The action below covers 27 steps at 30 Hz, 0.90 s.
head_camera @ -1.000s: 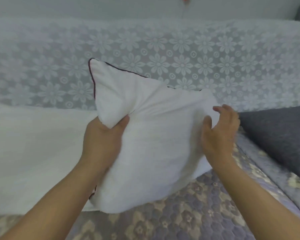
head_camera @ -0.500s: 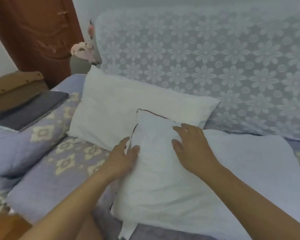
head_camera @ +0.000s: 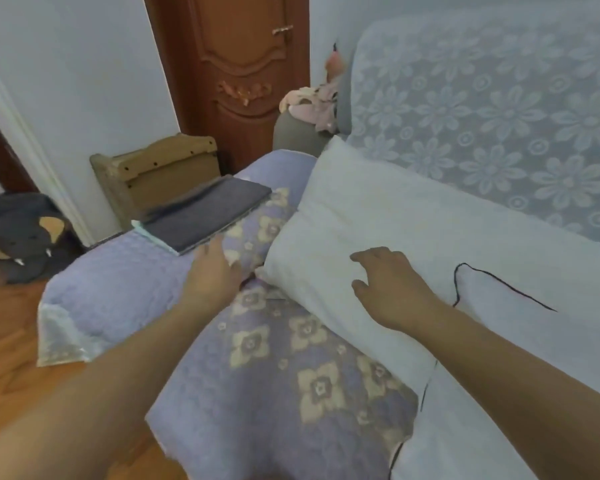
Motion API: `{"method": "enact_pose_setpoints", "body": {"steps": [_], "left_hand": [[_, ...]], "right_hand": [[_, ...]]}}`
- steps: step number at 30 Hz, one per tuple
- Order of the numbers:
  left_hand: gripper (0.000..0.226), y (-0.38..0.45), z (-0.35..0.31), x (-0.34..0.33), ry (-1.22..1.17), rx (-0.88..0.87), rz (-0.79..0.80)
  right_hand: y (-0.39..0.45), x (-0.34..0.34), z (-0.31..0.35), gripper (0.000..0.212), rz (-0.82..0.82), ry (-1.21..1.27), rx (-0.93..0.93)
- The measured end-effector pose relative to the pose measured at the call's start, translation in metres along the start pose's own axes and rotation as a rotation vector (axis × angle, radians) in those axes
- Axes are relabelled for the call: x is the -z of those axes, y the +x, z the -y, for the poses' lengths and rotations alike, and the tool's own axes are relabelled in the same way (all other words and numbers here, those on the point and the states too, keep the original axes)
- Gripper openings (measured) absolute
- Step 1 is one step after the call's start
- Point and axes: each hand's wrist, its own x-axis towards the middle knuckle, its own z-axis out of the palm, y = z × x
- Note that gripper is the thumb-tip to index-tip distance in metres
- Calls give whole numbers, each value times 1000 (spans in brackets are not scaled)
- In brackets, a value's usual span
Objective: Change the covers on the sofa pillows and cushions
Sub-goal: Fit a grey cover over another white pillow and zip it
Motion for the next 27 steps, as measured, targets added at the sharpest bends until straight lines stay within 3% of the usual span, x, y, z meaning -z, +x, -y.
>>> {"method": "enact_pose_setpoints", "body": {"steps": [3,7,11,15,19,21,24,27], "left_hand": [[57,44,46,14,20,122,-246],[40,77,96,10,49,226,-249],[32,89,98,18,28,233,-247],[32,84,55,37,15,127,-307],[28,46,-66,56,54,-198,-344],[22,7,-136,66,-141,-288,-238],[19,-71,-229,86,-895,-215,295],[13,-139,-290,106,-1292,-299,626]], "right_hand": [[13,-24,1,47,22,35,14],[15,-52,-6,43,36,32,89],[21,-61,-7,41,-13,80,83],[13,-52,-3,42,0,144,58],[-3,-13,11,49,-38,307,21],[-22,21,25,59,-57,466,32],[-76,77,37,62,-100,794,159],[-142,133,20,40,-461,798,119]]}}
